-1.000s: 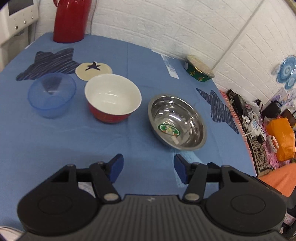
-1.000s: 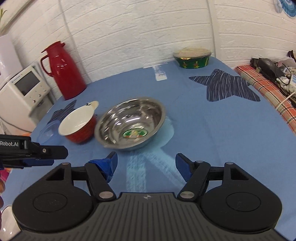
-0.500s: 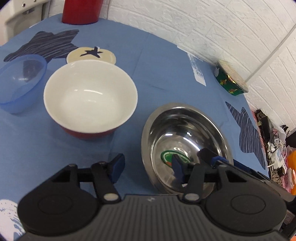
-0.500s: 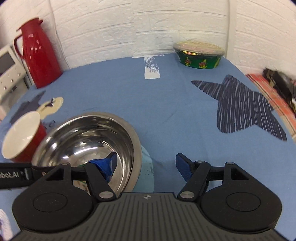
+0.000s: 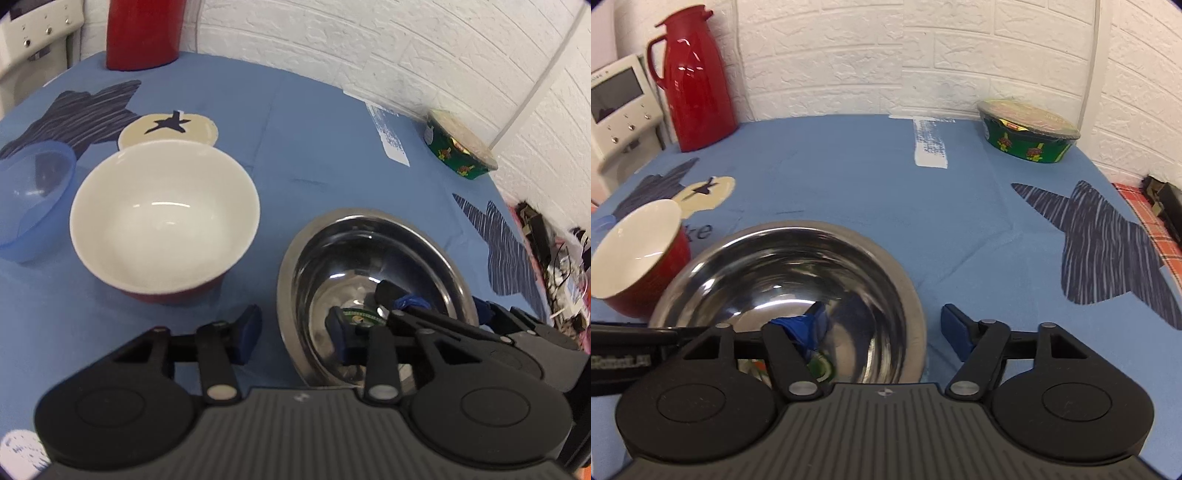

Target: Organize plates and bowls

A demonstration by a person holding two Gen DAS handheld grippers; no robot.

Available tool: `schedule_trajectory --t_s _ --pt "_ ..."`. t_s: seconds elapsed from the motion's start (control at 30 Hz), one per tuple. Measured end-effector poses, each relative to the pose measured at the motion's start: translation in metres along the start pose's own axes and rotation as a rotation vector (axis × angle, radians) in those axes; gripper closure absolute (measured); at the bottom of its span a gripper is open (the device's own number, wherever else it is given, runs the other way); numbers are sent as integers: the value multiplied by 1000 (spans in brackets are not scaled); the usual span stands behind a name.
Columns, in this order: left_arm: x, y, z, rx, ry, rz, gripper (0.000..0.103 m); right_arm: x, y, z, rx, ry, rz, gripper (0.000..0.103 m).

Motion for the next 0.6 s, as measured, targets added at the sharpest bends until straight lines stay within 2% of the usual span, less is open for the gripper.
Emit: schedule_trajectory --t_s 0.03,0.13,0.27,0.33,0.6 --pt "-1 1 1 -7 -21 24 95 -2 -5 -4 32 3 -3 63" --pt "-7 1 -6 -52 -77 53 95 -12 -12 -19 31 4 -60 64" --pt "-28 3 -32 -90 -129 80 95 -33 -17 -50 68 -34 -55 63" --pt "-47 6 -53 -119 -155 89 95 -47 -22 -77 70 -25 -73 59" --pt "-147 5 -150 -180 -207 165 94 -117 -47 -189 111 29 -114 57"
Point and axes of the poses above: each gripper's, at about its wrist camera, not at the fingertips, and z roughly the way its jaws point, y to its right, x to its top, the point moved 10 cm from there along z, roughly the way its jaws point, and after that the axes turned 14 degrees about -x, right-handed, at the moved point
